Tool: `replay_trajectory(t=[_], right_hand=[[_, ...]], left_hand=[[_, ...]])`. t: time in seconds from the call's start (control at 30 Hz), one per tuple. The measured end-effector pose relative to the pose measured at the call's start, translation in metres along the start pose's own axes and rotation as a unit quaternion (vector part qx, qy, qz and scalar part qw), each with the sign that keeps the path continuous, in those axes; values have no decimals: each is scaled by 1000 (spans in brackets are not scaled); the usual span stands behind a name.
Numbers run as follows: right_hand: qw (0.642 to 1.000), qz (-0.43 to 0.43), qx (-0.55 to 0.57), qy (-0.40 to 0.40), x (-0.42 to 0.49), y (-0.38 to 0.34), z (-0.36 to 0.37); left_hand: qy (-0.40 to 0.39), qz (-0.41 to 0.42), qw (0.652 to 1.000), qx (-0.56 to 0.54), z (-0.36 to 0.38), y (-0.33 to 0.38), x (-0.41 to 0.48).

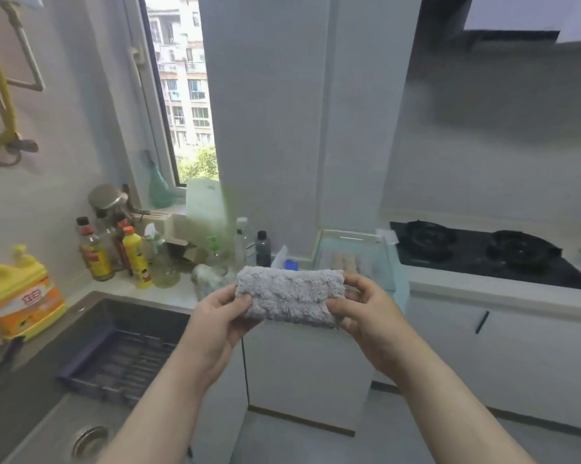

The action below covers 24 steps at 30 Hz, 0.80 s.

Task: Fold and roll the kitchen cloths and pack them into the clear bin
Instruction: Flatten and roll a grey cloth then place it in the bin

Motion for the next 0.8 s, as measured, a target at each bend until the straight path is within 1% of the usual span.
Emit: replay_trajectory(t=[0.17,0.37,0.47,0.57,0.7,0.8], right_hand=[[998,-6,-24,51,51,-6,-60],[995,-4,-55,78,129,7,-103],[994,1,-87,61,177,22,-114],[991,8,-126,53,231,38,-123],[983,60,-172,8,292,53,-144],[980,99,-170,-2,331,60,-158]], left_hand=[[-31,-20,999,1,54,-11,66],[-62,-33,998,-8,83,-27,162],[-79,-49,994,-56,90,-38,223],[-78,-69,990,-91,90,-47,292],[-96,-117,986,-71,94,-62,372],[-124,-154,979,-39,107,-77,415]])
Point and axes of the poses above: each hand's wrist, its own x-axis towards the middle knuckle, its own z-axis out of the palm, y = z × x, the point moved 8 cm from there along x, towards the middle knuckle, and after that the axes turned 7 degrees about -z, right-handed, at the moved point
